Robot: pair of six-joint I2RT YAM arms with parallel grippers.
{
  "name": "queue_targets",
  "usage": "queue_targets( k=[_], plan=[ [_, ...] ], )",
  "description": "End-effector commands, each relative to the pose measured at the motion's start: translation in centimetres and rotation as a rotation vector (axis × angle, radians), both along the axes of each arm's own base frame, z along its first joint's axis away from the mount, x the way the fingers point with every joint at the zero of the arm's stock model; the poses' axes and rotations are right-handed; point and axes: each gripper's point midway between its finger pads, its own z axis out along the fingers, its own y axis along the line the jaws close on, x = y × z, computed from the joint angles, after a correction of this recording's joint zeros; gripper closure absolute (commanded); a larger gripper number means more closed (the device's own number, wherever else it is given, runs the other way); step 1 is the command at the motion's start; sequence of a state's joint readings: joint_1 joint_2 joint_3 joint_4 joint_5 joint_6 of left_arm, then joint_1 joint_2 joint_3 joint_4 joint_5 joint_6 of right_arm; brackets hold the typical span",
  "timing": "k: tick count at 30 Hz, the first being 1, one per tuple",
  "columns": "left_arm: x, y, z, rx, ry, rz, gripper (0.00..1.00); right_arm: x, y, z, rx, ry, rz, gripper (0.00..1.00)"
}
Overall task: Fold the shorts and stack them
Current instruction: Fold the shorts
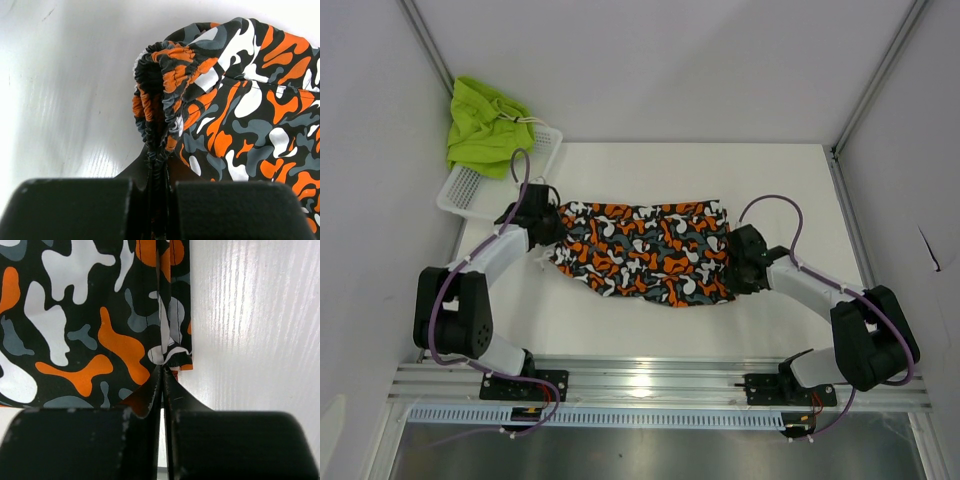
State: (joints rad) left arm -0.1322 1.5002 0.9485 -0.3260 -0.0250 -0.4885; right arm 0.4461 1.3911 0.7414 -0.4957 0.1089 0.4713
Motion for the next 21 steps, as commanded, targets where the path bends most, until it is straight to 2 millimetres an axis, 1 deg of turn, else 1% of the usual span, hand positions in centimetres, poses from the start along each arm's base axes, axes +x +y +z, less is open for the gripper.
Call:
queue_targets(
  k=[1, 5, 10, 16, 17, 19, 21],
  plan=[
    [1.5, 0.1, 1.7, 0.026, -0.054, -0.002, 1.00, 0.0, 0.0, 0.7, -0.007, -0.024, -0.001, 1.00],
    [1.6, 0.7, 1.6, 0.036, -0.042, 0.030, 1.00, -0.2, -0.8, 0.4, -0.027, -0.018, -0.049, 1.00],
    [1.7, 1.6, 1.6, 0.047, -0.026, 0.063, 1.00, -0.8, -2.1, -0.5, -0.058, 0.002, -0.100, 1.00],
    [1.8, 2.0, 1.4, 0.051, -0.018, 0.077, 1.00, -1.2, -2.4, -0.8, -0.067, 0.008, -0.110, 1.00],
    [1.8, 1.9, 1.3, 0.049, -0.016, 0.075, 1.00, -1.1, -2.5, -0.7, -0.066, 0.006, -0.112, 1.00],
    [1.9, 1.8, 1.3, 0.045, -0.017, 0.067, 1.00, -0.8, -2.4, -0.2, -0.062, -0.011, -0.113, 0.97],
    [1.9, 1.7, 1.1, 0.045, -0.016, 0.055, 1.00, -0.1, -2.3, 1.0, -0.055, -0.045, -0.114, 0.93]
  ],
)
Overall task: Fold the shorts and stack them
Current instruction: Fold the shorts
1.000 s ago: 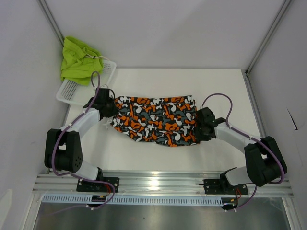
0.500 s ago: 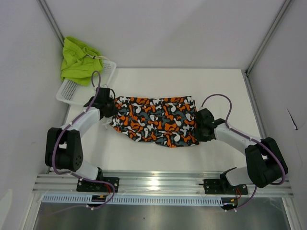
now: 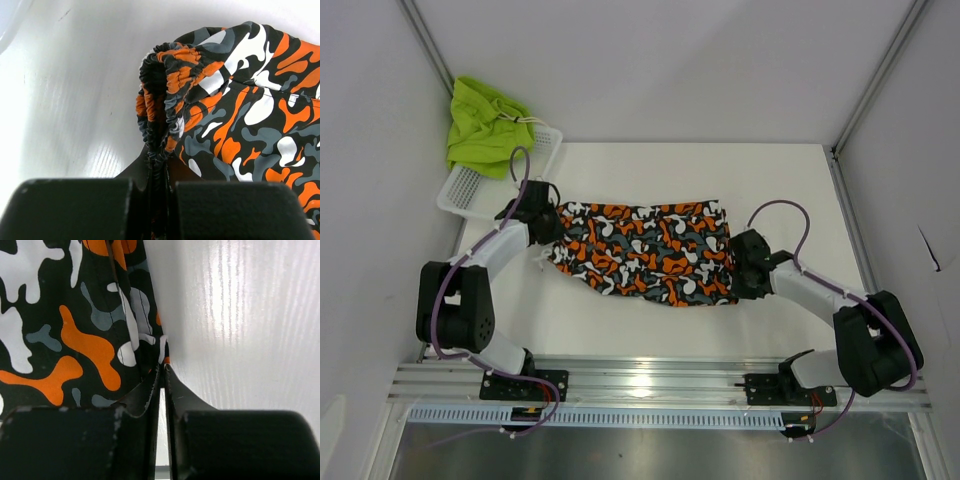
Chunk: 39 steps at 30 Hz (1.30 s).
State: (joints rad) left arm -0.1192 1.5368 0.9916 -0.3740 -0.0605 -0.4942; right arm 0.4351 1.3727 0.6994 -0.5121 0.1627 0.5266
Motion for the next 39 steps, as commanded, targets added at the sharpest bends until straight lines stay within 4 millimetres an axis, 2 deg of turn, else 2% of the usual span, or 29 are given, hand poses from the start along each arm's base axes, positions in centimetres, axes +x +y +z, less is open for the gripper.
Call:
queue_targets(
  k=[1, 2, 3, 4, 6, 7, 10, 11, 14, 15, 16, 18, 20, 21, 22, 25, 26, 27, 28, 30, 31, 32, 33, 39],
  plan=[
    [1.6, 0.7, 1.5, 0.020, -0.054, 0.016, 1.00, 1.2, -0.8, 2.5, -0.019, -0.076, -0.033, 0.91],
    [1.6, 0.7, 1.5, 0.024, -0.054, 0.014, 1.00, 1.9, -0.6, 3.8, -0.017, -0.104, -0.032, 0.87],
    [1.7, 0.7, 1.7, 0.024, -0.059, 0.013, 1.00, 2.3, -0.5, 4.5, -0.011, -0.120, -0.031, 0.79],
    [1.6, 0.6, 1.6, 0.024, -0.057, 0.009, 1.00, 2.4, -0.1, 5.1, -0.005, -0.129, -0.017, 0.76],
    [1.6, 0.5, 1.7, 0.016, -0.063, 0.006, 1.00, 3.3, 1.3, 7.1, 0.040, -0.180, 0.010, 0.68],
    [1.6, 0.4, 1.8, 0.013, -0.064, 0.006, 1.00, 3.6, 2.5, 7.9, 0.069, -0.209, 0.037, 0.68],
    [1.5, -0.3, 2.1, 0.006, -0.064, -0.008, 1.00, 4.0, 6.0, 9.7, 0.178, -0.253, 0.121, 0.70],
    [1.5, -0.5, 2.3, 0.005, -0.066, -0.011, 1.00, 4.2, 7.8, 10.4, 0.220, -0.281, 0.161, 0.72],
    [1.1, -1.3, 3.0, 0.004, -0.060, -0.021, 1.00, 4.6, 11.5, 10.9, 0.291, -0.298, 0.228, 0.81],
    [1.4, -1.5, 4.0, 0.000, -0.081, -0.024, 1.00, 4.8, 12.5, 11.1, 0.315, -0.300, 0.244, 0.87],
    [1.3, -1.8, 4.4, 0.001, -0.085, -0.028, 1.00, 4.9, 14.3, 10.8, 0.376, -0.284, 0.275, 0.91],
    [1.2, -1.9, 5.6, 0.002, -0.101, -0.029, 1.00, 4.8, 16.5, 10.5, 0.455, -0.267, 0.312, 1.00],
    [0.8, -1.9, 6.3, 0.012, -0.101, -0.026, 1.00, 4.5, 19.5, 9.9, 0.554, -0.246, 0.349, 1.00],
    [0.9, -1.9, 7.0, 0.013, -0.112, -0.028, 1.00, 5.0, 20.7, 10.3, 0.595, -0.273, 0.362, 1.00],
    [0.8, -1.9, 7.3, 0.015, -0.115, -0.029, 1.00, 4.7, 21.7, 8.9, 0.615, -0.232, 0.362, 1.00],
    [0.5, -1.7, 8.4, 0.024, -0.119, -0.032, 1.00, 5.0, 24.4, 8.4, 0.675, -0.215, 0.379, 1.00],
    [0.5, -1.8, 8.7, 0.029, -0.121, -0.034, 1.00, 5.1, 24.8, 6.5, 0.667, -0.171, 0.353, 1.00],
    [0.4, -1.8, 9.1, 0.034, -0.120, -0.039, 1.00, 5.2, 25.1, 5.8, 0.660, -0.148, 0.343, 1.00],
    [0.2, -1.8, 9.4, 0.036, -0.123, -0.040, 1.00, 5.8, 25.8, 5.9, 0.664, -0.146, 0.336, 1.00],
    [-0.1, -1.8, 10.0, 0.046, -0.124, -0.039, 1.00, 5.4, 25.8, 2.3, 0.597, -0.021, 0.294, 1.00],
    [-0.1, -2.0, 10.5, 0.045, -0.131, -0.043, 1.00, 5.2, 26.3, 1.6, 0.585, 0.011, 0.295, 1.00],
    [0.0, -2.2, 10.9, 0.043, -0.135, -0.047, 1.00, 5.6, 27.5, 1.9, 0.601, 0.027, 0.305, 1.00],
    [-0.2, -2.6, 11.0, 0.050, -0.133, -0.061, 1.00, 5.3, 27.6, 0.3, 0.595, 0.074, 0.290, 1.00],
    [-0.9, -3.7, 11.8, 0.129, -0.105, -0.101, 1.00, 2.3, 30.4, -0.2, 0.683, 0.202, 0.294, 1.00]
  ],
)
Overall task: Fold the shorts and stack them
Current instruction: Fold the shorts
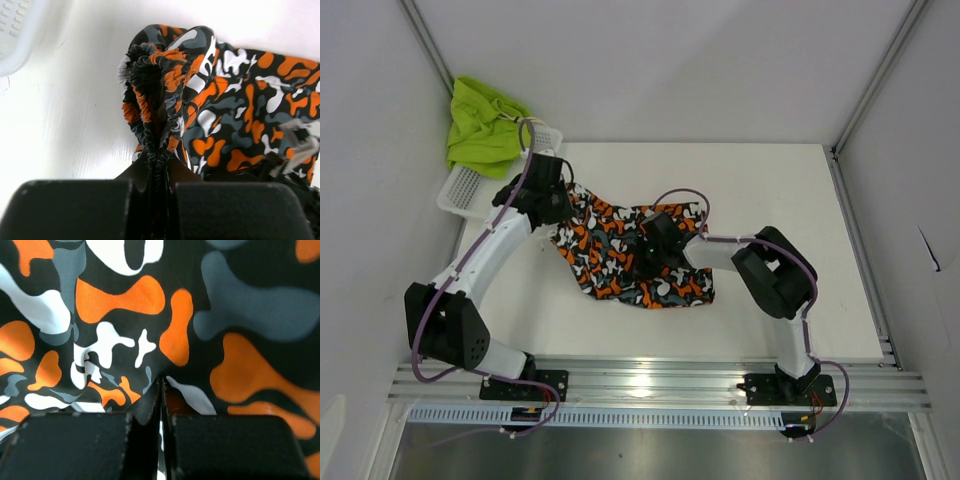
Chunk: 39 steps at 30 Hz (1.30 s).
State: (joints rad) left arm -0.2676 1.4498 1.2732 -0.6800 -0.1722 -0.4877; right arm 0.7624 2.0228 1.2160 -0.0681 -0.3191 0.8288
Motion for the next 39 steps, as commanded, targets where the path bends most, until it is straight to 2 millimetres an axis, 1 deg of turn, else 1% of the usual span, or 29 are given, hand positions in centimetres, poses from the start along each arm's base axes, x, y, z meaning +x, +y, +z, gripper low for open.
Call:
queue_targets(
  k=[1, 2, 3, 4, 5, 6, 7, 8, 9, 10, 11, 13, 14, 15, 16, 17, 20, 22, 23, 24, 26, 28, 32, 34, 39],
  plan=[
    [-0.5, -0.4, 2.0, 0.056, -0.028, -0.024, 1.00, -3.2, 2.2, -0.2, 0.044, 0.130, 0.037, 1.00],
    [-0.7, -0.5, 1.9, 0.062, -0.023, -0.030, 1.00, -3.7, 2.4, -0.5, 0.044, 0.147, 0.036, 1.00],
    [-0.8, -1.2, 2.0, 0.065, -0.027, -0.049, 1.00, -4.3, 2.6, -0.5, 0.048, 0.161, 0.037, 1.00],
    [-1.0, -1.3, 2.0, 0.074, -0.025, -0.054, 1.00, -5.4, 3.4, -0.4, 0.062, 0.180, 0.042, 1.00],
    [-1.2, -1.5, 1.9, 0.082, -0.023, -0.061, 1.00, -5.9, 3.8, -0.3, 0.076, 0.193, 0.040, 1.00],
    [-1.5, -2.2, 1.9, 0.087, -0.020, -0.081, 1.00, -6.4, 4.4, -0.1, 0.099, 0.194, 0.044, 1.00],
    [-1.6, -2.2, 2.0, 0.100, -0.022, -0.085, 1.00, -6.7, 5.1, 0.2, 0.114, 0.208, 0.034, 1.00],
    [-1.8, -2.4, 2.0, 0.112, -0.021, -0.096, 1.00, -7.7, 5.9, 0.3, 0.119, 0.214, 0.050, 1.00],
    [-2.0, -2.9, 2.0, 0.123, -0.020, -0.109, 1.00, -7.9, 6.8, 1.0, 0.151, 0.211, 0.060, 1.00],
    [-2.2, -2.8, 2.1, 0.141, -0.022, -0.108, 1.00, -8.6, 7.5, 1.2, 0.173, 0.240, 0.068, 1.00],
    [-2.6, -3.1, 2.0, 0.154, -0.013, -0.122, 1.00, -8.8, 8.3, 1.7, 0.209, 0.244, 0.076, 1.00],
    [-3.0, -3.1, 2.4, 0.170, -0.022, -0.127, 1.00, -9.2, 9.0, 2.1, 0.259, 0.287, 0.070, 0.99],
    [-3.3, -3.1, 2.4, 0.175, -0.023, -0.130, 1.00, -9.0, 9.4, 2.6, 0.289, 0.287, 0.073, 0.99],
    [-3.7, -3.2, 2.4, 0.179, -0.024, -0.137, 1.00, -8.9, 9.7, 2.8, 0.309, 0.291, 0.072, 0.99],
    [-3.9, -3.3, 3.0, 0.171, -0.044, -0.138, 1.00, -8.8, 9.8, 2.9, 0.324, 0.298, 0.076, 0.99],
    [-4.2, -3.3, 3.0, 0.168, -0.047, -0.143, 1.00, -8.8, 10.0, 2.8, 0.340, 0.320, 0.076, 0.99],
    [-4.9, -3.2, 3.9, 0.151, -0.077, -0.150, 1.00, -8.7, 10.2, 3.0, 0.395, 0.344, 0.088, 0.98],
    [-5.3, -3.3, 4.0, 0.147, -0.080, -0.160, 1.00, -8.7, 10.1, 2.4, 0.416, 0.390, 0.075, 0.98],
    [-5.5, -3.4, 4.3, 0.144, -0.090, -0.165, 1.00, -8.6, 10.2, 2.6, 0.445, 0.388, 0.080, 0.98],
    [-5.7, -3.5, 4.3, 0.141, -0.093, -0.171, 1.00, -8.8, 10.2, 1.9, 0.447, 0.416, 0.077, 0.98],
    [-5.9, -3.7, 4.5, 0.138, -0.103, -0.185, 1.00, -8.5, 10.3, 1.8, 0.467, 0.424, 0.092, 0.96],
    [-6.0, -4.2, 4.5, 0.133, -0.107, -0.205, 1.00, -8.6, 10.3, 1.3, 0.475, 0.457, 0.109, 0.94],
    [-6.3, -5.2, 4.5, 0.134, -0.105, -0.236, 1.00, -8.3, 10.2, 1.5, 0.493, 0.478, 0.126, 0.92],
    [-6.5, -5.8, 4.0, 0.139, -0.091, -0.248, 1.00, -8.2, 10.1, 1.6, 0.500, 0.492, 0.127, 0.91],
    [-7.1, -7.6, 3.7, 0.147, -0.072, -0.286, 1.00, -8.0, 10.2, 1.8, 0.521, 0.515, 0.153, 0.90]
  ],
)
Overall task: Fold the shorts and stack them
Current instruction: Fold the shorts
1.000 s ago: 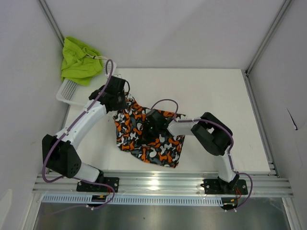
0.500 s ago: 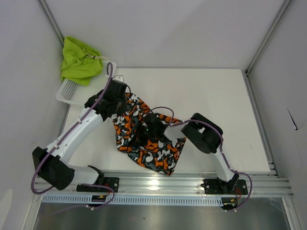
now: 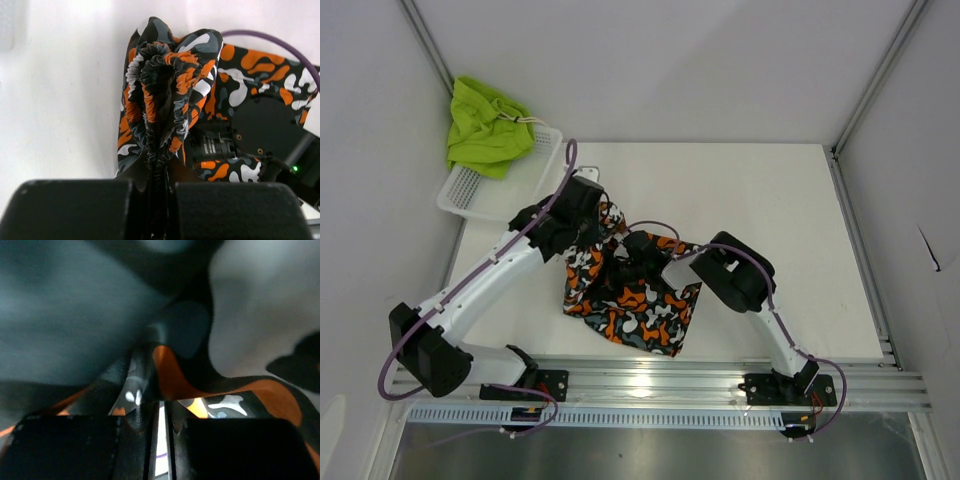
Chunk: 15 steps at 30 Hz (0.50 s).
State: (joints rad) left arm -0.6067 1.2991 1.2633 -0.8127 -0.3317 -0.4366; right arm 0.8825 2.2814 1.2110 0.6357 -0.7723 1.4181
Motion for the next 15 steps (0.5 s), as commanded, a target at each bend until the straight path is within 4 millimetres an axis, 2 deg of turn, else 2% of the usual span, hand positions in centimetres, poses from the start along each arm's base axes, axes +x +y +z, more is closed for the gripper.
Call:
queue_targets(
  k=[1, 3, 7, 8, 14, 15],
  plan=[
    [0.1, -1.6, 0.7, -0.001, -0.007, -0.015, 1.00, -0.4, -0.1, -1.0, -0.017, 0.094, 0.031, 0.89],
    [-0.4, -2.0, 0.4, 0.019, 0.019, -0.022, 1.00, -0.4, -0.1, -1.3, -0.040, 0.092, 0.037, 0.89],
    [-0.5, -3.5, 1.1, 0.050, 0.026, -0.009, 1.00, -0.2, -0.1, -1.7, -0.071, 0.087, 0.040, 0.88],
    [-0.6, -3.9, 0.6, 0.071, 0.041, -0.012, 1.00, -0.2, -0.1, -1.6, -0.071, 0.089, 0.039, 0.88],
    [-0.5, -4.5, 0.0, 0.074, 0.064, 0.018, 1.00, 0.2, -0.3, -1.3, -0.092, 0.095, 0.030, 0.86],
    [-0.3, -4.3, 0.2, 0.082, 0.053, 0.038, 1.00, 0.5, -0.4, -0.9, -0.099, 0.078, 0.016, 0.83]
  ],
)
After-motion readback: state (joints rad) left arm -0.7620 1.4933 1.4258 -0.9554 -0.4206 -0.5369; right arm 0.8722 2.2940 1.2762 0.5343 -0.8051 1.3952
